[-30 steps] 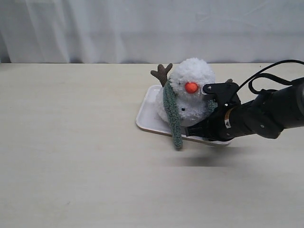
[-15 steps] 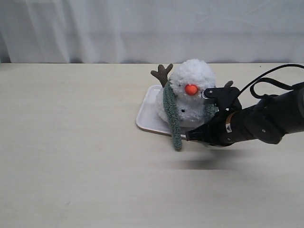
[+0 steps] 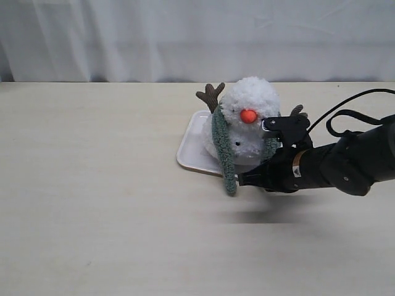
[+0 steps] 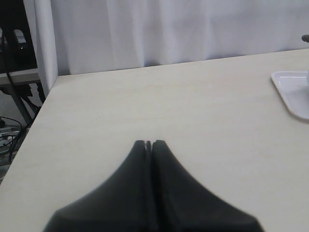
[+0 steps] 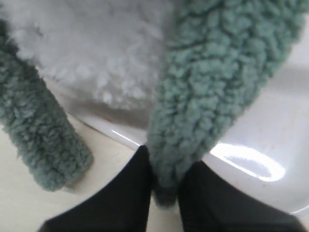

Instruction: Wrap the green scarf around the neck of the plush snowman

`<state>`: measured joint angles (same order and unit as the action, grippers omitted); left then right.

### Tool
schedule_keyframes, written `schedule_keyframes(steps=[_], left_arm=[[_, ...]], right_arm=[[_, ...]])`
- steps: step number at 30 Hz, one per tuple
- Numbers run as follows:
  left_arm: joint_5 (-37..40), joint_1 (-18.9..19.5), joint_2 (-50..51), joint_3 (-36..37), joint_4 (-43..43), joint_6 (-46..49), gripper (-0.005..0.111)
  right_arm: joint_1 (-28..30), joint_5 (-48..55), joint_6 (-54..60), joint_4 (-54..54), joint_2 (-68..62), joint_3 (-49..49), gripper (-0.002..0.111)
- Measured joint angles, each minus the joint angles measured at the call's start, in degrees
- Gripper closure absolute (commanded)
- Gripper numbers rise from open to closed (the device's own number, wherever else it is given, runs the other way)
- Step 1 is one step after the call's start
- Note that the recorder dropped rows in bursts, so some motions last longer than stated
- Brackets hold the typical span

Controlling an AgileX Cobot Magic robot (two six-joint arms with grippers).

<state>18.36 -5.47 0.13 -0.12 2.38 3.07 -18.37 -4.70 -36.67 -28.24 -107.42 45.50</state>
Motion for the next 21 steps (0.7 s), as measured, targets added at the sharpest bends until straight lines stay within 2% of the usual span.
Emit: schedule_keyframes(steps=[3, 5, 15, 21], left_arm=[[0.0, 0.0, 0.0, 0.0, 0.0, 0.0, 0.107], [0.0, 0.0, 0.0, 0.0, 0.0, 0.0, 0.107], [0.0, 0.0, 0.0, 0.0, 0.0, 0.0, 0.107], [0.0, 0.0, 0.0, 0.0, 0.0, 0.0, 0.107]], right_arm=[[0.0, 2.6, 0.0, -0.5, 0.2, 0.0, 0.054], [0.0, 5.2, 0.0, -0.5, 1.2, 0.0, 0.049], [0.3, 17.2, 1.6, -0.5, 10.9, 0.0, 0.049], [5.4, 20.6, 1.0, -0.5, 13.4, 0.0, 0.053]])
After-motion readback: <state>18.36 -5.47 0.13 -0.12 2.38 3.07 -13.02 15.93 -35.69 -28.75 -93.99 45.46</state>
